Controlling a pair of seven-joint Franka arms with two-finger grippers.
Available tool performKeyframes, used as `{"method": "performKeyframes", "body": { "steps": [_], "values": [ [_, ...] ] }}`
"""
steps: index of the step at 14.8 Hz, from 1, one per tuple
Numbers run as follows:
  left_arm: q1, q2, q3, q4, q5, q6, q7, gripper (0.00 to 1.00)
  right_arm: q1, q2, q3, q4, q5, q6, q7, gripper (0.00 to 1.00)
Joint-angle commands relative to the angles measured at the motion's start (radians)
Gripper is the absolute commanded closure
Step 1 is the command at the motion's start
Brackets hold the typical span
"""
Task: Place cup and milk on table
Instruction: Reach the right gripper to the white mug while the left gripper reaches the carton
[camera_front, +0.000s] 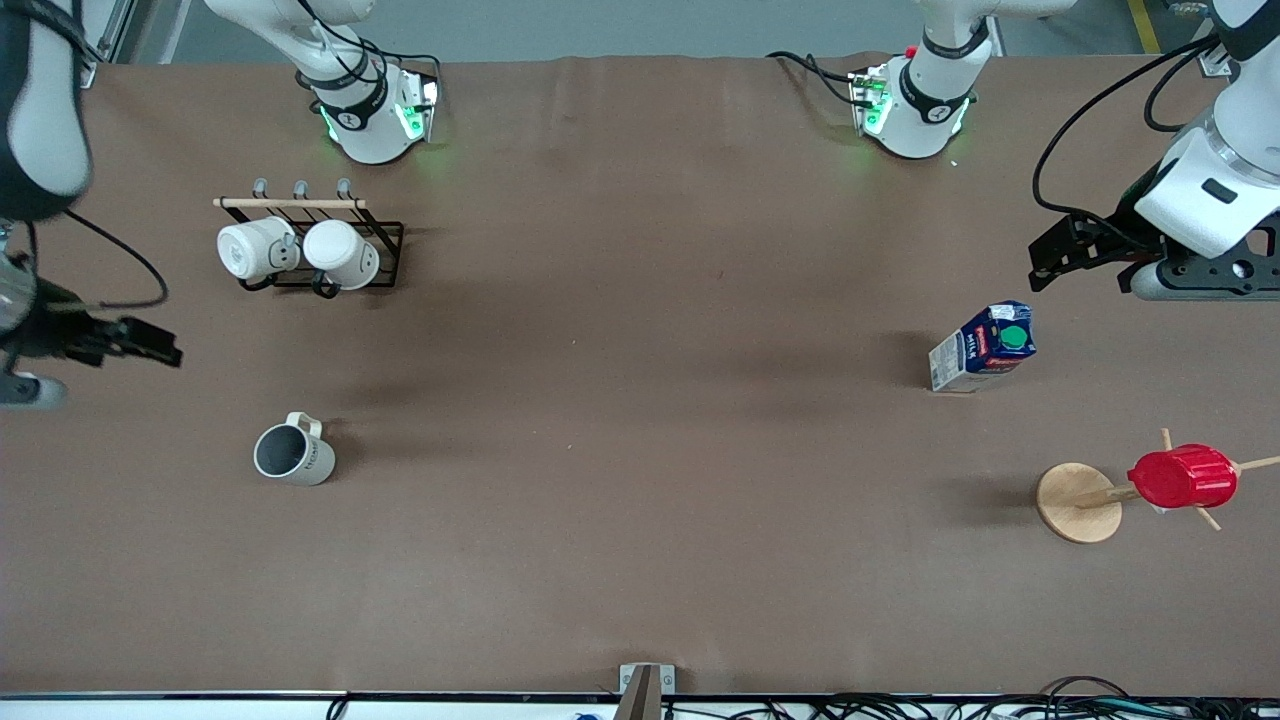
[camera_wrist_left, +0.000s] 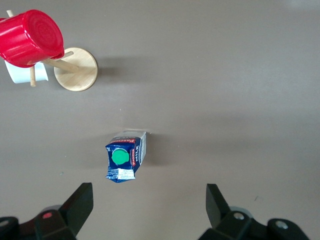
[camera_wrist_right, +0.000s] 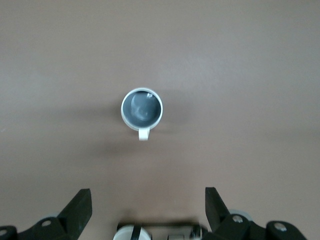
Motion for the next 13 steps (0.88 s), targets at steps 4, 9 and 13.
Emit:
{"method": "performKeyframes", "body": {
  "steps": [4, 9, 13],
  "values": [
    [0.004, -0.006, -0.004, -0.076, 0.023, 0.043, 0.006, 0.01, -0.013, 0.131, 0.005, -0.185, -0.012, 0.397, -0.011, 0.0],
    [0.03, -0.003, -0.004, -0.197, 0.023, 0.152, 0.01, 0.01, -0.009, 0.247, 0.005, -0.278, -0.013, 0.69, -0.014, 0.0],
    [0.062, -0.001, -0.004, -0.313, 0.023, 0.275, 0.032, 0.01, -0.005, 0.292, 0.005, -0.278, -0.013, 0.732, -0.014, 0.07]
  ]
}}
